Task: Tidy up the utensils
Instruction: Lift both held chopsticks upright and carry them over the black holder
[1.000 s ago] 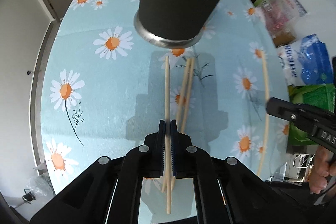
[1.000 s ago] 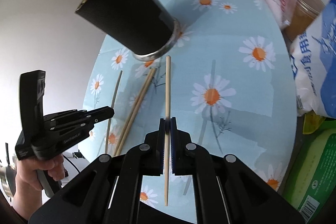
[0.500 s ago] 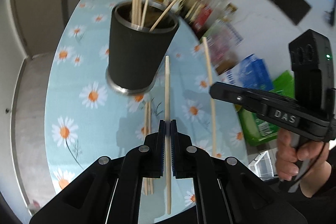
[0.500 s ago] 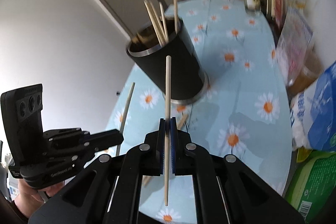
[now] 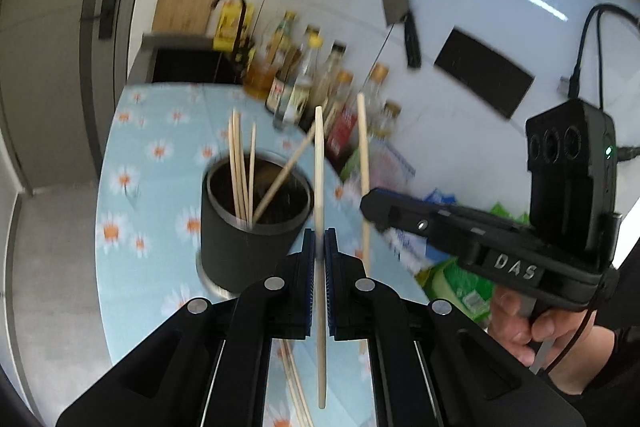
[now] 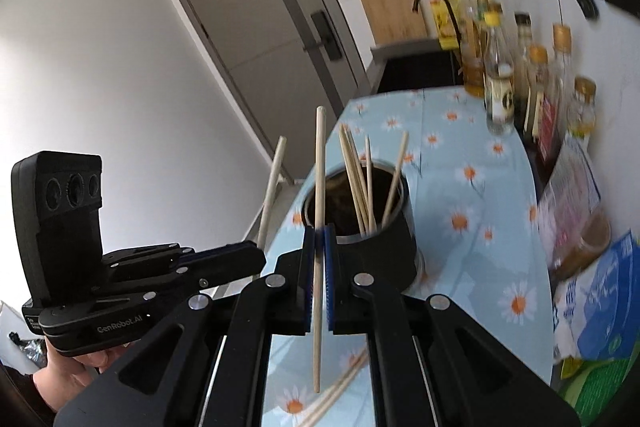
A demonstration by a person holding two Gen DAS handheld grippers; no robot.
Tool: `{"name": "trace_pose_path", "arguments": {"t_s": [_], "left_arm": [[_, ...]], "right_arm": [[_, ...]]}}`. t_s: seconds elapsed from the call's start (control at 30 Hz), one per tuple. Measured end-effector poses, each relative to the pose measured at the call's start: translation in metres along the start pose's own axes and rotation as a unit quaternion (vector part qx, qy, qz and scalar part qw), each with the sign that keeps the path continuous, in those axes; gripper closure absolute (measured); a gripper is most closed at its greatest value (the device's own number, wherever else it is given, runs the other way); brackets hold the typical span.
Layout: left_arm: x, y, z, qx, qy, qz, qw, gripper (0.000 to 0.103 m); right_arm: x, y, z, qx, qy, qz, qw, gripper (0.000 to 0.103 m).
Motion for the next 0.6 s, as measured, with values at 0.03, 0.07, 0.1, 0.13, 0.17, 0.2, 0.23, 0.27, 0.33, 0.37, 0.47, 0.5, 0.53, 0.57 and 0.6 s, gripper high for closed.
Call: {"name": "trace_pose_path", "arguments": {"t_s": [0.03,0.07,0.1,0.13,0.17,0.2,0.23,0.27,0.33,0.37,0.47,0.5,0.53,0.57,0.6], "left_arm": [[-0.002,-0.002,0.008,0.014,0.000,-0.001,0.9999,0.099],[-0.004,-0.004,0.013,0.023,-0.002,-0.003,0.9997,0.099],[-0.007,-0.005,0.020,0.034,-0.005,-0.007,0.9994,0.099],[-0.011,-0.006,0.026,0.044,-0.007,-0.011,0.9989,0.099],[-0.013,-0.006,0.031,0.052,-0.009,-0.012,0.9985,0.099],[-0.016,-0.007,0.036,0.063,-0.011,-0.014,0.9978,0.099],[-0.020,-0.007,0.042,0.077,-0.012,-0.013,0.9969,0.099],[-0.022,-0.008,0.046,0.086,-0.013,-0.011,0.9961,0.099],[-0.026,-0.011,0.054,0.118,-0.011,-0.010,0.9929,0.099],[-0.026,-0.014,0.058,0.137,-0.005,-0.003,0.9905,0.099],[-0.029,-0.016,0.067,0.167,-0.008,-0.002,0.9859,0.099],[-0.030,-0.016,0.070,0.177,-0.010,-0.002,0.9842,0.099],[-0.031,-0.017,0.073,0.190,-0.010,-0.001,0.9817,0.099],[-0.031,-0.018,0.074,0.202,-0.009,0.001,0.9794,0.099],[-0.031,-0.019,0.076,0.216,-0.004,0.006,0.9763,0.099]], "right_arm": [[-0.001,0.001,0.004,0.006,0.000,-0.001,1.000,0.098],[-0.001,0.003,0.011,0.014,-0.001,-0.003,1.000,0.098],[-0.003,0.004,0.015,0.024,-0.005,-0.003,1.000,0.098],[-0.005,0.003,0.021,0.036,-0.012,-0.006,0.999,0.098],[-0.006,0.004,0.026,0.048,-0.019,-0.011,0.999,0.098],[-0.007,0.005,0.032,0.057,-0.022,-0.015,0.998,0.098],[-0.006,0.007,0.036,0.060,-0.022,-0.014,0.998,0.098],[-0.005,0.008,0.039,0.063,-0.018,-0.011,0.998,0.098],[-0.005,0.011,0.047,0.072,-0.017,-0.007,0.997,0.098],[-0.006,0.012,0.050,0.077,-0.022,-0.005,0.997,0.098],[-0.010,0.011,0.059,0.102,-0.036,0.005,0.994,0.098],[-0.011,0.009,0.063,0.114,-0.041,0.005,0.993,0.098],[-0.012,0.010,0.066,0.121,-0.043,0.006,0.992,0.098],[-0.012,0.010,0.069,0.128,-0.046,0.009,0.991,0.098],[-0.012,0.011,0.073,0.137,-0.048,0.011,0.989,0.098]]}}
Point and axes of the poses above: each gripper's, at about its wrist camera, not at the fingertips, and y roughly the way its jaws point, x to its right, z to its top, the point moved 3 cm from there along y, roughly the way its jaws point, and after that the axes turned 3 degrees about x, right-handed, at the moved point
